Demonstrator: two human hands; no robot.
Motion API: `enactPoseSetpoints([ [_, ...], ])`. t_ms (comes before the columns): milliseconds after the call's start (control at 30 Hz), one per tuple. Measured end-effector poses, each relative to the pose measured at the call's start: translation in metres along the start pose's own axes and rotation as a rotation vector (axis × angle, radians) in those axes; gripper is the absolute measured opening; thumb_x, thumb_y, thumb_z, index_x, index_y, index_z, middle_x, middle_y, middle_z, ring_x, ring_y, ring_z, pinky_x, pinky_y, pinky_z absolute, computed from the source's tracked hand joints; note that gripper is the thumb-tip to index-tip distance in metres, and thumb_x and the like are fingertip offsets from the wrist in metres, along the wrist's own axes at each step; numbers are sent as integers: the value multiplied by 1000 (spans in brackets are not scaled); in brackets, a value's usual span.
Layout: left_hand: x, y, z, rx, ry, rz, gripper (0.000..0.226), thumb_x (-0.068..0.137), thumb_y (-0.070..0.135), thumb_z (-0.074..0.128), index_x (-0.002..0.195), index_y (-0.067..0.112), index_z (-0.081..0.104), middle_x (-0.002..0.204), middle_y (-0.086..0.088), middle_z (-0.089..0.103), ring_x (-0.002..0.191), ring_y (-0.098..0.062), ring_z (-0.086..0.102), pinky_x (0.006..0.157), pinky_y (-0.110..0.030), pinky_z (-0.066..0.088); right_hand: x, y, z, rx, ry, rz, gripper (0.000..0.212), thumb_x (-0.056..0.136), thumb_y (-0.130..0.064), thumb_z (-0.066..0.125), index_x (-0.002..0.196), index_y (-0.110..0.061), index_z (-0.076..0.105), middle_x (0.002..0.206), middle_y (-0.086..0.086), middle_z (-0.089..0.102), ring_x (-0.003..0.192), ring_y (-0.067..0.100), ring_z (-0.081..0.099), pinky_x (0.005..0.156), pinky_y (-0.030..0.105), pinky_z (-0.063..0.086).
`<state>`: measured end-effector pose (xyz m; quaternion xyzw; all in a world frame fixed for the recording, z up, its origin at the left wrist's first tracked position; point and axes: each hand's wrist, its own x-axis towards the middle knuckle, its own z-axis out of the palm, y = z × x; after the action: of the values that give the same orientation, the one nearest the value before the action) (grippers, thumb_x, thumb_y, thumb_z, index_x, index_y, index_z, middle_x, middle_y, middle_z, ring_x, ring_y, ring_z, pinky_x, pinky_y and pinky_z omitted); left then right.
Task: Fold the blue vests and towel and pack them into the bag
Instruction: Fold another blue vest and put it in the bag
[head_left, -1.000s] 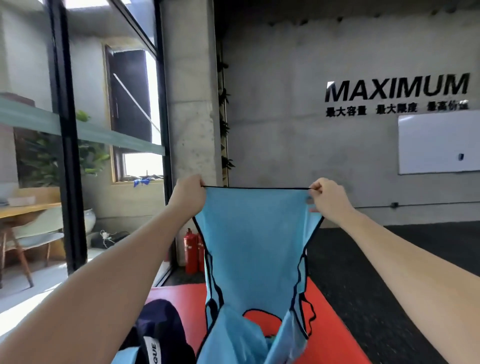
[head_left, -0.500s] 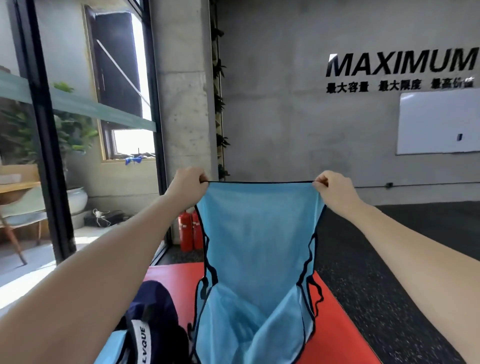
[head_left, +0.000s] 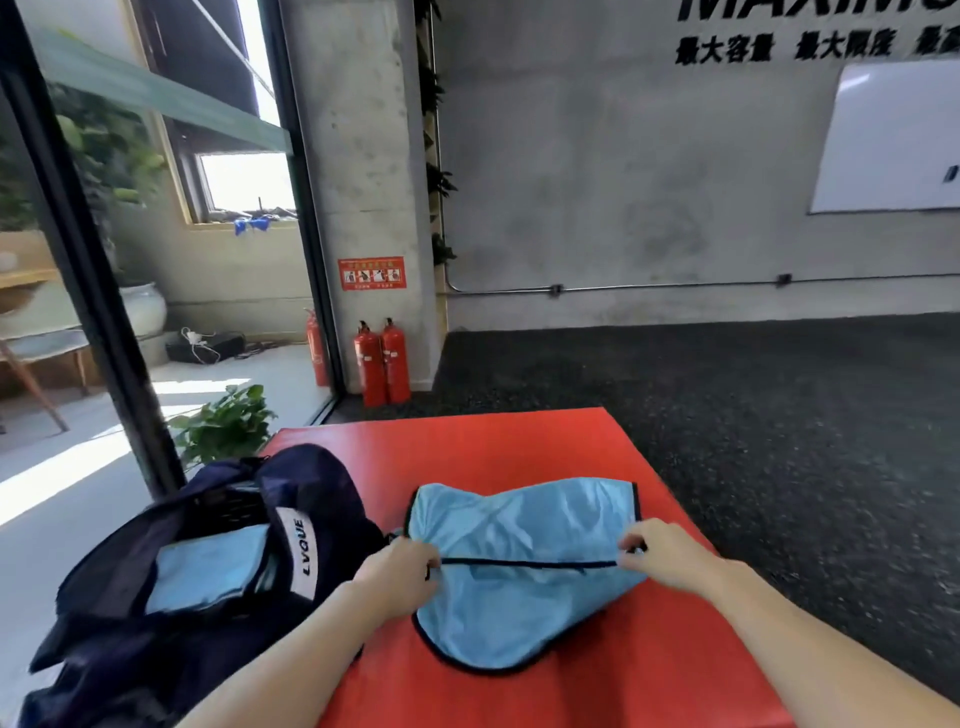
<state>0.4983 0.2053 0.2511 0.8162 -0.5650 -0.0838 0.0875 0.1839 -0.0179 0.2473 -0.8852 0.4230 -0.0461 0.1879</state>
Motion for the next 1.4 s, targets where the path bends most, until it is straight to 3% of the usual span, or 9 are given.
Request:
enactPoseSetpoints([
  [133,-14,1,28,-97,58,-33,14,82,31,46,82,24,58,86,10,60,86,-18,60,72,-36,53,-20,-5,38,104,44,28,9,88,-28,65,95,-32,69,98,-6,72,94,11,67,80,24,48],
  [267,-33,15,47,-264,182,-8,30,88,26,51,111,30,70,114,12,66,113,-11,58,98,-32,48,-38,-30,61,188,101,-100,7,91,-24,67,95,-30,69,92,-13,69,89,2,64,85,26,51],
  [400,-52,25,73,-287,52,124,26,85,35,71,111,31,73,110,14,69,106,0,59,97,-26,48,-58,-58,91,233,13,-310,5,90,-26,70,91,-30,69,90,-24,67,91,-11,60,81,15,44],
  [567,-49,28,80,-274,1,214,29,88,40,73,114,29,72,112,14,68,107,1,57,96,-24,46,-56,-85,125,167,-132,-415,21,88,-44,68,104,-30,69,97,-14,63,89,2,58,84,24,48],
  [700,-40,20,88,-206,-20,246,26,90,42,71,110,26,74,106,12,67,104,-6,56,96,-31,46,-48,-88,133,123,-70,-398,32,91,-47,66,118,-29,65,104,-11,56,95,5,55,91,28,47],
  [900,-33,23,92,-199,110,239,17,97,39,61,102,27,71,95,12,68,94,-10,60,93,-33,42,-39,-91,135,99,0,-391,35,90,-51,66,114,-27,64,107,-9,54,105,10,53,93,30,45],
  [1033,-30,30,86,-355,172,246,10,96,30,62,97,24,71,82,12,70,77,-6,63,75,-27,49,-36,-99,134,26,155,-377,22,90,-44,67,99,-24,68,96,-4,59,100,18,57,81,30,41],
  [1167,-27,30,79,-394,284,299,9,95,20,66,100,19,74,88,12,72,84,-3,64,76,-10,43,-33,-100,120,136,198,-316,10,90,-36,67,96,-28,69,90,-10,62,91,13,60,79,35,48],
  [1400,-22,6,63,-357,471,201,13,92,14,69,102,17,77,93,12,72,90,3,57,82,-5,37,-34,-73,86,359,203,-246,17,90,-15,70,95,-31,70,87,-18,67,86,-2,61,76,14,43],
])
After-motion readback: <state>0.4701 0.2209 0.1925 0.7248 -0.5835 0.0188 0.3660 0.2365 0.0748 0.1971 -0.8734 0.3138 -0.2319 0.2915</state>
